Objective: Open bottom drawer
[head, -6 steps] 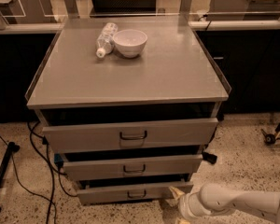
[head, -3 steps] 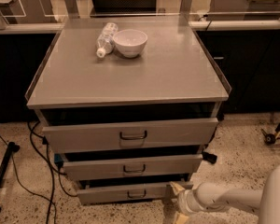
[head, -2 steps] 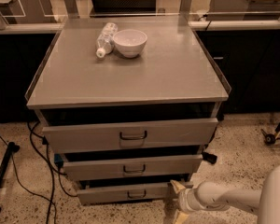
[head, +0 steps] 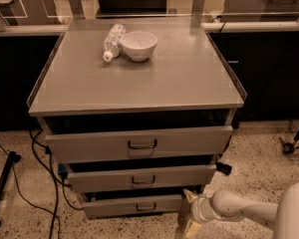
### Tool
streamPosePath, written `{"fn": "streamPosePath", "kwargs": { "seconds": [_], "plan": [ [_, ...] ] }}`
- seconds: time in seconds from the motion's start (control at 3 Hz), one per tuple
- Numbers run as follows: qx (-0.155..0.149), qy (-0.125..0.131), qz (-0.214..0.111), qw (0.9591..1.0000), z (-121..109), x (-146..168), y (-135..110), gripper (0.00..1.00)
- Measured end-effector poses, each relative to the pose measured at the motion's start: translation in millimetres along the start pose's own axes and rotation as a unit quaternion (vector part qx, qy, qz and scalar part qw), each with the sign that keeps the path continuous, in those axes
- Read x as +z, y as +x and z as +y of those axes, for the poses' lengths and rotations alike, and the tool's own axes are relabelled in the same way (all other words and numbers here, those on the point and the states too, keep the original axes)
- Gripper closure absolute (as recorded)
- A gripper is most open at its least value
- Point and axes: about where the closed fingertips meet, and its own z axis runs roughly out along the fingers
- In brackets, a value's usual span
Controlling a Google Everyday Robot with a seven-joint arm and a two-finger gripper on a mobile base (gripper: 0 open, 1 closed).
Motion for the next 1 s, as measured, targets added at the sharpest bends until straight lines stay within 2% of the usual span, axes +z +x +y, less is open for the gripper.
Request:
{"fn": "streamPosePath", "kwargs": {
  "seconds": [1.0],
  "plan": [
    [0.017, -0.010, -0.012, 0.9997, -29.5, 30.3, 15.6, 0.00]
  ]
}}
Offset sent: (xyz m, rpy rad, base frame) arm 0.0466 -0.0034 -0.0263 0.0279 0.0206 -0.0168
